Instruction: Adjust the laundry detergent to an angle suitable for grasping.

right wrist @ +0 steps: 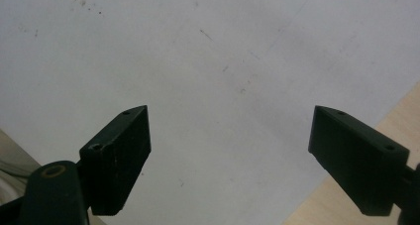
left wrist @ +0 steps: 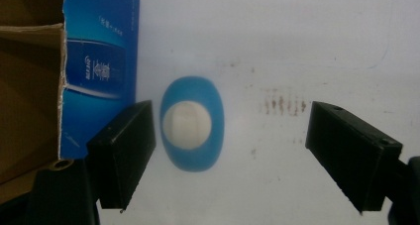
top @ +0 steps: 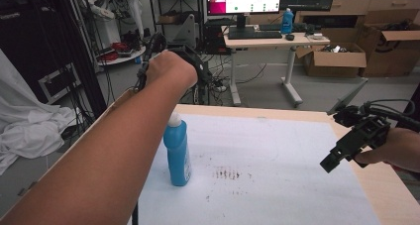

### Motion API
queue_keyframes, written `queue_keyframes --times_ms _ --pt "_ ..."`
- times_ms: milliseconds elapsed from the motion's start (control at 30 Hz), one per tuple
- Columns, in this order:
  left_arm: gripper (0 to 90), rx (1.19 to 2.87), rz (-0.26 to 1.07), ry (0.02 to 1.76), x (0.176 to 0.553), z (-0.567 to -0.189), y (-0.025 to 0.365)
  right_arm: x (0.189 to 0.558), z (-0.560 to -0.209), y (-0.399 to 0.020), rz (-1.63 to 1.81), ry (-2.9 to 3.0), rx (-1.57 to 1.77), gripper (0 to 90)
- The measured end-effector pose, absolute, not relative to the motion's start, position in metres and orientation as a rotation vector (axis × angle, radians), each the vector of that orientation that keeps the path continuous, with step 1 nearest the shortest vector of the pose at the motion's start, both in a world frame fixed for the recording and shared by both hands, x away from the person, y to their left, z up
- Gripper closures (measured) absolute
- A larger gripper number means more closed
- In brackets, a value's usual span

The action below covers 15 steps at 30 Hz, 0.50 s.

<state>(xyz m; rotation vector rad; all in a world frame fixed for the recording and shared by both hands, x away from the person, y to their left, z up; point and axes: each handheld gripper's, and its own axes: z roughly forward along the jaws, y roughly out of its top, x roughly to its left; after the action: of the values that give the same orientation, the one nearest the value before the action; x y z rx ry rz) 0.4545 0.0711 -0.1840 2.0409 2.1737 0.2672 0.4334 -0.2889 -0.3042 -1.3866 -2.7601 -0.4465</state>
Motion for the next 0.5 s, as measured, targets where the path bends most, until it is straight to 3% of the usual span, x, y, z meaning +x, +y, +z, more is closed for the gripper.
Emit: queue_keyframes --times_ms 500 --pt "19.6 2.023 0.233 2.214 0.454 -0.201 0.088 0.432 -0.305 -0.289 -0.443 -2.754 -1.391 16.4"
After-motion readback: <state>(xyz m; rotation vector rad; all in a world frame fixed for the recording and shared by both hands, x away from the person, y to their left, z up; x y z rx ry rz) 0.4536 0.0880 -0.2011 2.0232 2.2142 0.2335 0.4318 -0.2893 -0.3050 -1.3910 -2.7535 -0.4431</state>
